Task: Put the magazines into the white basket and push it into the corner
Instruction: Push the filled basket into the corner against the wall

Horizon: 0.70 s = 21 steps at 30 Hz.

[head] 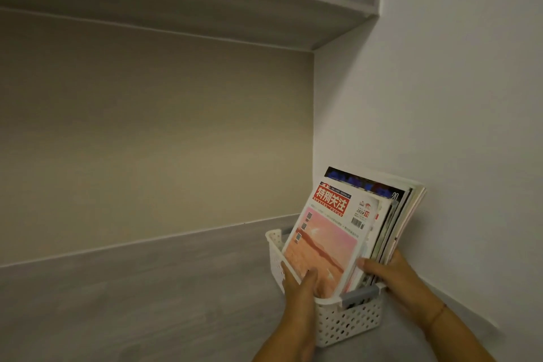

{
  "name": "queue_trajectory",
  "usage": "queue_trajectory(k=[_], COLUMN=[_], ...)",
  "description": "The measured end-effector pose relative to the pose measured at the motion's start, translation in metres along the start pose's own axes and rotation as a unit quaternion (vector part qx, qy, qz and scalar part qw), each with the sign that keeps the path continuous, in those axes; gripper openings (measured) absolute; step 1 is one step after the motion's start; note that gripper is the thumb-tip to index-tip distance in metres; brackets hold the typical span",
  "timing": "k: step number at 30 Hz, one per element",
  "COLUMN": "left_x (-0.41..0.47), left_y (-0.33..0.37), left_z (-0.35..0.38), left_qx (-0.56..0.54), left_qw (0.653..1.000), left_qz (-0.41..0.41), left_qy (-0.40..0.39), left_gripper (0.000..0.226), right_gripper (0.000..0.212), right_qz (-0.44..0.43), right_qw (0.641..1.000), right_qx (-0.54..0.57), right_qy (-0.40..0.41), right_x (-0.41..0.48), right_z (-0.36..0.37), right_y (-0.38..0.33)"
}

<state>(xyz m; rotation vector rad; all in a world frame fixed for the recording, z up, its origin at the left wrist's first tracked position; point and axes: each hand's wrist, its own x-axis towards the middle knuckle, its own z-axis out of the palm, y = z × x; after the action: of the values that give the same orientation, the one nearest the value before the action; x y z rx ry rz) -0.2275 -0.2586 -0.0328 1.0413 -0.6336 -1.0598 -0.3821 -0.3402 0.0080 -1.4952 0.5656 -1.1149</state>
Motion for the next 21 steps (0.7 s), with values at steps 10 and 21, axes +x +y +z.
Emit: queue_trajectory(k=[10, 21], left_x=[0.020, 0.069], left_y=[-0.012, -0.032], left_z=[0.032, 0.092], left_qx=[0.036, 0.061], left_qw=[0.998, 0.997], left_qz=[0.036, 0.030], left_qy=[0.048, 0.032], left_gripper=[0.058, 0.066], right_gripper=[0.058, 0.064], right_qz=[0.012, 0.016], right_qw=[0.999, 0.999], right_qx=[-0.038, -0.034], right_qy=[-0.032, -0.003], right_x=[0.017, 0.049], right_z=[-0.034, -0.097], right_y=[0.001, 0.002])
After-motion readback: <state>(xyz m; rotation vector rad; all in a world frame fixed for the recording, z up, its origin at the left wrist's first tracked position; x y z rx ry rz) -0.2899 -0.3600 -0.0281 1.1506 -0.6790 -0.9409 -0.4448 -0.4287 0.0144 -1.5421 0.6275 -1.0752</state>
